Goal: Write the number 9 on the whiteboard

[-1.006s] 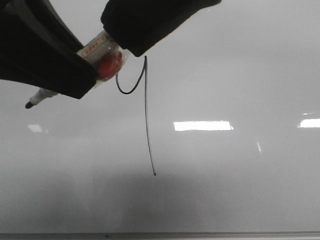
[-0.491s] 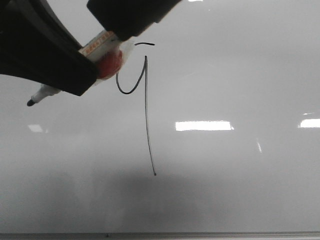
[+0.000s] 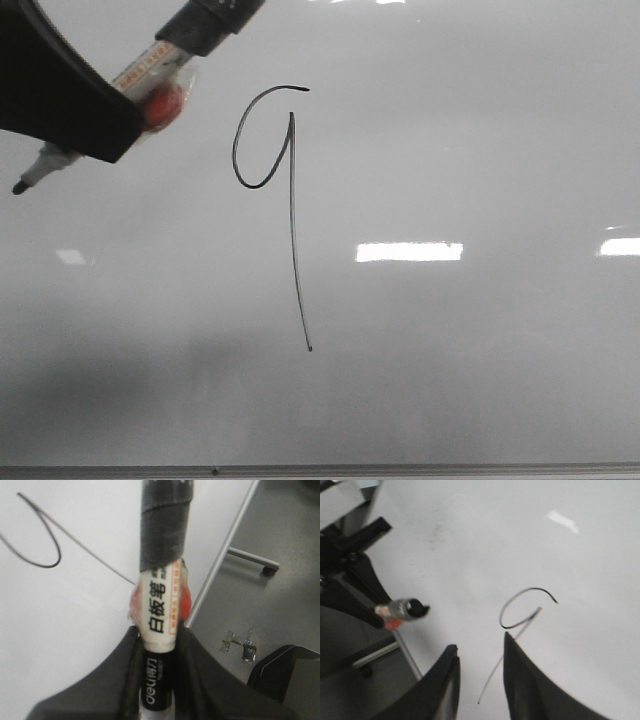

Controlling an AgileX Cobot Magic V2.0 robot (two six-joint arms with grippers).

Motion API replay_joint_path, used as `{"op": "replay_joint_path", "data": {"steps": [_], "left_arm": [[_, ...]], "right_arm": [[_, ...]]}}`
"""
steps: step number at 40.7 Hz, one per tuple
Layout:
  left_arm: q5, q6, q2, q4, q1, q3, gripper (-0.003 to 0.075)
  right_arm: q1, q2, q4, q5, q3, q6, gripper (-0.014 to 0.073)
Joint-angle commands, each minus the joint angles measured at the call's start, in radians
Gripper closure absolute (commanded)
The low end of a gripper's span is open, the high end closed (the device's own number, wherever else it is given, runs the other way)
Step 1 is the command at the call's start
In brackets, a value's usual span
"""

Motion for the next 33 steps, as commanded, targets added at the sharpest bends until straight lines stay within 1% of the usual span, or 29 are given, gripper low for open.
{"op": "replay_joint_path", "data": {"steps": [1, 6, 11, 14, 16, 20, 22, 26, 28, 33], "left_arm": [[-0.045, -0.056, -0.019, -0.038, 0.048, -0.026, 0.0739], [-0.074, -0.125, -0.037, -0.040, 0.111, -0.012, 0.0739], [-0.164, -0.194, -0.076, -0.040, 0.178, 0.041, 0.0739], [-0.280, -0.287, -0.122, -0.040, 0.234, 0.114, 0.0739], [-0.336, -0.327, -0.138, -0.040, 0.269, 0.156, 0.0739], [-0.431, -0.331, -0.140, -0.049, 0.322, 0.226, 0.0739], [-0.524, -0.331, -0.140, -0.086, 0.343, 0.261, 0.0739], [-0.681, -0.331, -0.108, -0.130, 0.345, 0.283, 0.0739], [-0.718, -0.331, -0.072, -0.131, 0.345, 0.283, 0.0739], [-0.738, -0.331, 0.062, -0.139, 0.343, 0.265, 0.0739]], "right_arm": [[-0.039, -0.106, 0.048, -0.151, 0.073, 0.066, 0.0445], [-0.064, -0.226, 0.064, -0.281, 0.218, 0.098, 0.0547], [-0.065, -0.353, 0.095, -0.363, 0.360, 0.098, 0.0666], [-0.065, -0.431, 0.114, -0.401, 0.439, 0.098, 0.0662], [-0.065, -0.465, 0.113, -0.401, 0.470, 0.097, 0.0662], [-0.065, -0.482, 0.113, -0.389, 0.493, 0.097, 0.0662], [-0.065, -0.482, 0.113, -0.385, 0.493, 0.097, 0.0662], [-0.065, -0.482, 0.113, -0.385, 0.493, 0.097, 0.0662], [-0.065, -0.482, 0.113, -0.382, 0.493, 0.097, 0.0662], [-0.065, -0.482, 0.113, -0.367, 0.493, 0.097, 0.0662]]}}
